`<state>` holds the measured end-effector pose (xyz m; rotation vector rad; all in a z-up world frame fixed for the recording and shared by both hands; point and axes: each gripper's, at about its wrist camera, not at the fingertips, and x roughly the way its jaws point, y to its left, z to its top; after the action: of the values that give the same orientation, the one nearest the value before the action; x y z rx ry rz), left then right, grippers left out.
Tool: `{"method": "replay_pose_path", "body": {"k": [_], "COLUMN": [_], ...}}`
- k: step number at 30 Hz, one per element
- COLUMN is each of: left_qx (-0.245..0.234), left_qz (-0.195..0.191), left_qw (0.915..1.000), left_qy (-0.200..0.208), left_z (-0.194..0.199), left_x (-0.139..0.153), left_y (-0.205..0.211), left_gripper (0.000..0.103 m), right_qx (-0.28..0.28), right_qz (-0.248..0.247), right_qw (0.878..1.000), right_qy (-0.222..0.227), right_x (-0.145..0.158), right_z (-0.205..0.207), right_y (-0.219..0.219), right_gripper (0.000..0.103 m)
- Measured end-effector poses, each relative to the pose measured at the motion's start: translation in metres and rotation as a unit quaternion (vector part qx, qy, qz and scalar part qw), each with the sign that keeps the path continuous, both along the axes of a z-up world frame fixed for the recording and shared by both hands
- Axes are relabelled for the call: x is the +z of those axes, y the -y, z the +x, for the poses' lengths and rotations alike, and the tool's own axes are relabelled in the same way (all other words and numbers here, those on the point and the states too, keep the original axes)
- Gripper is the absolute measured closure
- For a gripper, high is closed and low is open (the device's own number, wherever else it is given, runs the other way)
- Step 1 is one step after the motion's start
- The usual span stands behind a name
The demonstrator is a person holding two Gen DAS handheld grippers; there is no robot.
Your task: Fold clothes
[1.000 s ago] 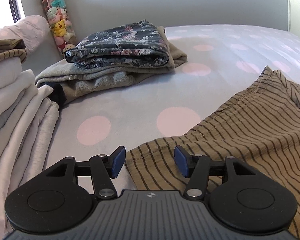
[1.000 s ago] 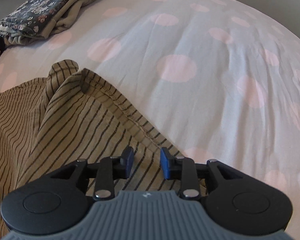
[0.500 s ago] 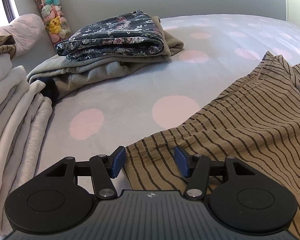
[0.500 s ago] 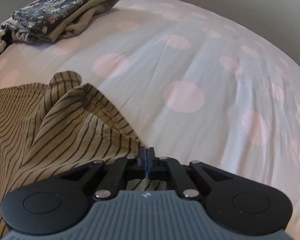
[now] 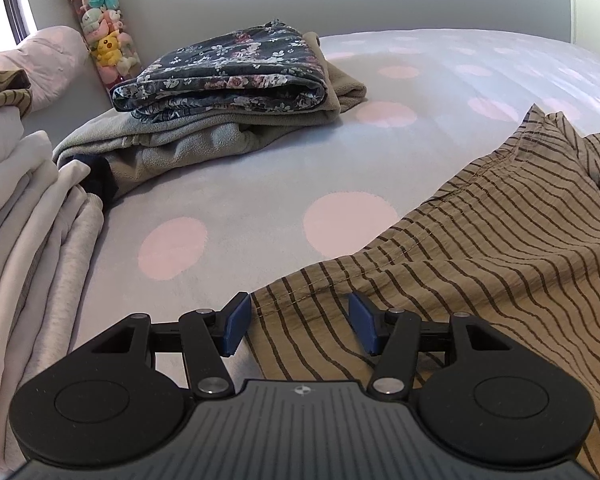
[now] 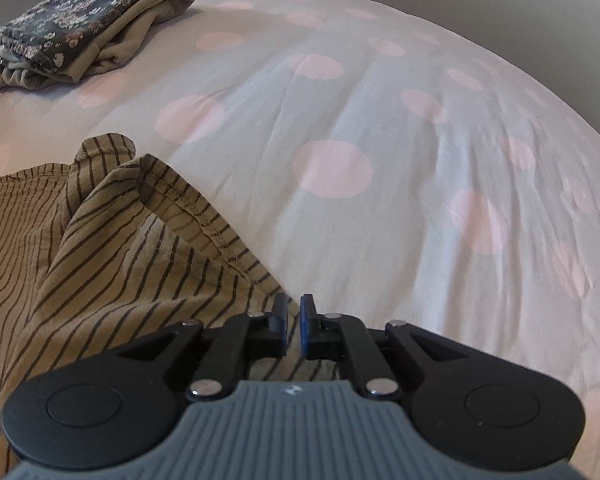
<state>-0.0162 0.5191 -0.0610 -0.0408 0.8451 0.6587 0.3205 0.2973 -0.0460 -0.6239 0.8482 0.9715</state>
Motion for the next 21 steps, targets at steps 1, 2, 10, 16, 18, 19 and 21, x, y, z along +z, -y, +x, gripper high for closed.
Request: {"method": "replay_pose_path", "body": {"k": [1,2,10,16,18,19,21], "left_qx": [-0.003,-0.006,-0.052,-0.067,-0.070,-0.071,-0.071], "left_qz": [-0.001,-0.003,-0.063,-0.101,-0.114,-0.120,-0.129], "left_qw": [1.0000,1.0000,0.9963,0.9923,0.9907,0.9900,0.9887], "left_qy": [0.002,0.003,0.027,0.027,0.025,0.024,0.025], "left_z": [0.000,-0.001,-0.010,-0.017,-0.019,-0.021,-0.027], "left_x": [0.002,0.005,0.026,0.038,0.043,0.045,0.050], "left_y": [0.001,0.003,0.043,0.068,0.073,0.077,0.086], "left_gripper": [0.051,0.051,0.051,0.051,0.051,0.051,0.051], "right_qx": [-0.013,-0.026,-0.124,-0.207,-0.232,-0.238,-0.244], "right_qz": [0.007,0.015,0.056,0.014,0.011,0.011,0.008], "right_qw": [1.000,0.999,0.987,0.964,0.952,0.948,0.943], "right_qy": [-0.007,-0.015,-0.087,-0.167,-0.200,-0.212,-0.225], "right_x": [0.005,0.010,0.028,0.008,-0.002,-0.006,-0.012], "right_z": [-0.002,-0.005,-0.058,-0.115,-0.131,-0.139,-0.155], "right_y": [0.012,0.024,0.130,0.193,0.212,0.219,0.230], "right_gripper": [0.093,0.091,0.068,0.066,0.060,0.060,0.054]}}
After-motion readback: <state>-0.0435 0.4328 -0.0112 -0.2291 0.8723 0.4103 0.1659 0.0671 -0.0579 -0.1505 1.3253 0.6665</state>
